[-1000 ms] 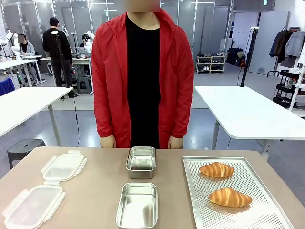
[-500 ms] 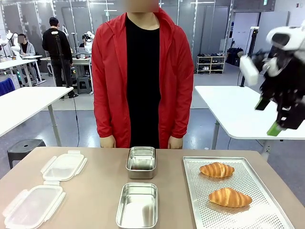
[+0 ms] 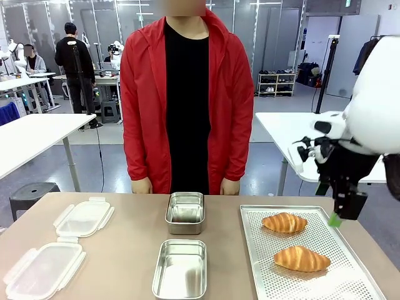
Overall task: Place the bread into the airtight container.
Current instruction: Pick up a Butter Roll and place it into an empty Airtight Container.
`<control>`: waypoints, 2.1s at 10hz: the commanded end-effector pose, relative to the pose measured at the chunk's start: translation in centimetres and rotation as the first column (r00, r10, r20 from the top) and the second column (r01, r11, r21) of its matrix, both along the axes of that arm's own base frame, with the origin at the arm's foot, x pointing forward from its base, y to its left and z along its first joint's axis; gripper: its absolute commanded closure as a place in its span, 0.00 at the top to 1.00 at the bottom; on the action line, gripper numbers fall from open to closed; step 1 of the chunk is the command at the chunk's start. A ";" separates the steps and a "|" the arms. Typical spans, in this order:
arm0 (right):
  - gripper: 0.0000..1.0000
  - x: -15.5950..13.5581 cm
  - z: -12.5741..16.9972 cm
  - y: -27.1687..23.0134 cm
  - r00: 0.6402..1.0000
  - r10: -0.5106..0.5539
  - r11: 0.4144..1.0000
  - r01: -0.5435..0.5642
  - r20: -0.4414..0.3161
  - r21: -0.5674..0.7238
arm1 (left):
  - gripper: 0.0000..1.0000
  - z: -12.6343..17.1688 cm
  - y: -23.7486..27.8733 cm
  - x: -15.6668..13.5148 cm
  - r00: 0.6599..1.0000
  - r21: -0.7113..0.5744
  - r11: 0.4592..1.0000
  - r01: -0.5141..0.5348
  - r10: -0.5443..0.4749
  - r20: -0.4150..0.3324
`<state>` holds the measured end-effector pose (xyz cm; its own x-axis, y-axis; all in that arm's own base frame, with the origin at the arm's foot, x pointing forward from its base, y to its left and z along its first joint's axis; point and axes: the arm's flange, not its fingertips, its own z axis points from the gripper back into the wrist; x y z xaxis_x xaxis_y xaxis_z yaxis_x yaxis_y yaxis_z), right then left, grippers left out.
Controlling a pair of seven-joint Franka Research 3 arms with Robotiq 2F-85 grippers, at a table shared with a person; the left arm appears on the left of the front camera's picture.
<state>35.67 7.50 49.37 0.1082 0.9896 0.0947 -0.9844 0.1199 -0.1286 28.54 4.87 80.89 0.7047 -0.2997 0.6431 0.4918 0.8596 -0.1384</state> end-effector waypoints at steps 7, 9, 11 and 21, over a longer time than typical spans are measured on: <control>1.00 4.7 -10.6 -0.4 0.997 -0.021 1.000 0.021 -0.072 -0.002 | 1.00 0.1 0.0 -0.2 1.000 0.014 1.000 0.013 -0.013 0.003; 1.00 5.6 -13.0 0.4 0.998 -0.014 0.999 0.012 -0.059 -0.039 | 1.00 0.1 0.0 -0.2 1.000 0.014 1.000 0.013 -0.013 0.003; 1.00 6.2 -14.8 0.9 0.997 -0.019 1.000 0.018 -0.079 -0.016 | 1.00 0.1 0.0 -0.2 1.000 0.014 1.000 0.013 -0.013 0.003; 0.61 6.9 -19.8 0.7 0.992 -0.003 1.000 0.001 -0.130 -0.015 | 1.00 0.1 0.0 -0.2 1.000 0.014 1.000 0.013 -0.013 0.003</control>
<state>42.59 8.57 30.24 0.1371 0.9894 0.0474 -0.9905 0.1376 -0.0071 28.54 4.88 80.89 0.7048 -0.2995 0.6430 0.4915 0.8599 -0.1382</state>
